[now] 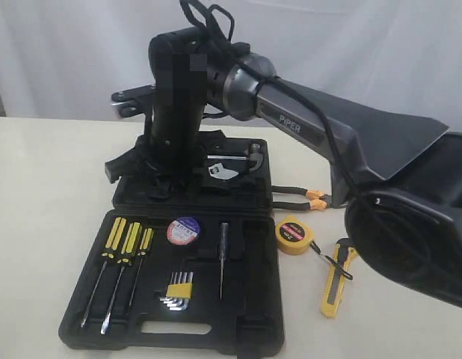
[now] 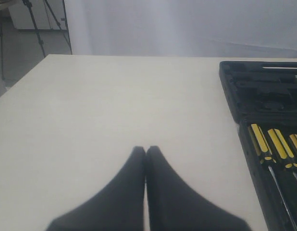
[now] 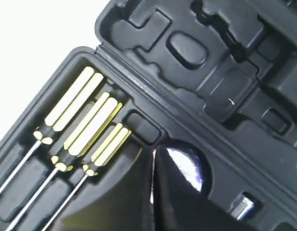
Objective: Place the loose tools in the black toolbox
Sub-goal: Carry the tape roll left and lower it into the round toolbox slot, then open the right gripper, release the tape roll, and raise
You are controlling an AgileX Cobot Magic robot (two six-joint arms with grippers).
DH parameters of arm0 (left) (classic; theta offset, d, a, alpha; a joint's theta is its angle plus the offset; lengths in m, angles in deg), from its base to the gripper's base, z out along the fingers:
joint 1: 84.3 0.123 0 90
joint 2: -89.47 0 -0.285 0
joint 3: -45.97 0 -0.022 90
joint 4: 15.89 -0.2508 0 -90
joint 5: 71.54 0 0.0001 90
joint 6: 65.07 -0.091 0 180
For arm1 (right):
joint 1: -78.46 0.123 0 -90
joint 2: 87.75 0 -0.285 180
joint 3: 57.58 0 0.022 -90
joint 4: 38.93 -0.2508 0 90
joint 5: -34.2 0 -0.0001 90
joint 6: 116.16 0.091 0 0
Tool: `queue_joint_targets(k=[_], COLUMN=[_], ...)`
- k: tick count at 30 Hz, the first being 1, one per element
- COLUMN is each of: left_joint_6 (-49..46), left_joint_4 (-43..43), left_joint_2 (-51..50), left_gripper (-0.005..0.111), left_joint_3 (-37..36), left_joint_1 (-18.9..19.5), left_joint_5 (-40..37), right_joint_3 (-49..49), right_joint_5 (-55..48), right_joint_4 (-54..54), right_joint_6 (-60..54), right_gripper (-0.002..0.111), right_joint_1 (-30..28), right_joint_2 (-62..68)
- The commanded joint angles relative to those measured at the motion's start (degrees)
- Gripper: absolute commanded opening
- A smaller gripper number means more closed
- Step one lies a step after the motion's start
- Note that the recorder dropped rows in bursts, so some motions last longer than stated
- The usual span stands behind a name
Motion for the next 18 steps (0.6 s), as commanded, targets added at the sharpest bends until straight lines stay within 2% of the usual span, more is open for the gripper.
queue_joint_targets(k=[1,8,18], left_joint_6=[0.1,0.1,0.1], left_joint_4=[0.6,0.6,0.6], left_joint_2=[0.1,0.1,0.1], left_gripper=[0.000,0.000,0.000], left_joint_3=[-0.1,-0.1,-0.1], left_joint_1=[-0.3,-0.3,-0.3], left_joint_5=[0.6,0.6,0.6], right_joint_3=[-0.2,-4.6,-4.9], right_joint_5=[-0.3,-0.3,-0.3], right_joint_4=[-3.0,-1.4,2.2], right_joint_6=[0.1,0.1,0.1], right_gripper=[0.000,0.000,0.000], right_joint_1=[-0.1,-0.1,-0.2], right_joint_2=[-0.7,-0.8,0.5])
